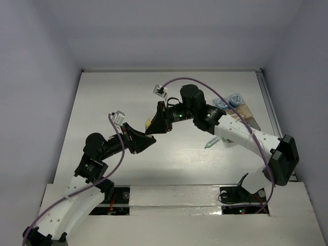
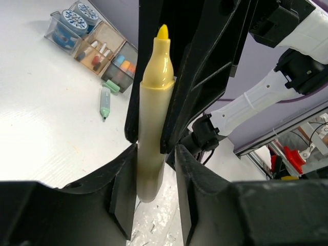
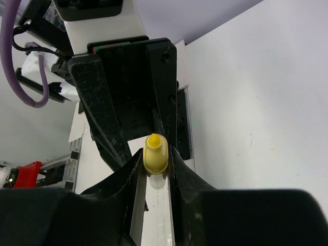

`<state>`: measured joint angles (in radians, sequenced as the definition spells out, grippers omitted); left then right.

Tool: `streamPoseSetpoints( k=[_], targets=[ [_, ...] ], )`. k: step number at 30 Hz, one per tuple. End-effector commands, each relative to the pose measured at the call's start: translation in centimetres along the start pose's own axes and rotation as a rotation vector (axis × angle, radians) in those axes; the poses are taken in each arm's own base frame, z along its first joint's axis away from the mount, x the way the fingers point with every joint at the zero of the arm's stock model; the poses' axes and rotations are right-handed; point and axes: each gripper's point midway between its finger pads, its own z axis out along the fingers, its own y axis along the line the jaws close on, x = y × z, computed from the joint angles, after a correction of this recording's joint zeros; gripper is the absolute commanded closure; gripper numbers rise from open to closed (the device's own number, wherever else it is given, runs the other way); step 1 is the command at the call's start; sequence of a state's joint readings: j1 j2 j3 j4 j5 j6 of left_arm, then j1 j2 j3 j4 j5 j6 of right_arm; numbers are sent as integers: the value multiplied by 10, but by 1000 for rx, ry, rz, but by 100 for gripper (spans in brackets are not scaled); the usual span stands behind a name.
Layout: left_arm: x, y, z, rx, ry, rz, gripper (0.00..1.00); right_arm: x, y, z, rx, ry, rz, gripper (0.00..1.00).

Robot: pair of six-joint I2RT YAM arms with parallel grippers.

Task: Sort the stationery into containers
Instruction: Pick up the pen from the center of the board.

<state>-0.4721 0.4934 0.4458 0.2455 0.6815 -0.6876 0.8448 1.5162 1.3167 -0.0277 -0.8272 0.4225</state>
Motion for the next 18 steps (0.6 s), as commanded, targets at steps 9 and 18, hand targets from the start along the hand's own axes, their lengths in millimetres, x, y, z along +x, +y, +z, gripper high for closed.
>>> streamPoseSetpoints(
  k=[9,18],
  targets=[
    [-25,-27,-1,70,-60,78,100,-9,11,-13,-29,-41,-45,100],
    [-34,-12,-7,-50,-98,144,100,-11,-1,-30,43,-84,-55,57]
  ],
)
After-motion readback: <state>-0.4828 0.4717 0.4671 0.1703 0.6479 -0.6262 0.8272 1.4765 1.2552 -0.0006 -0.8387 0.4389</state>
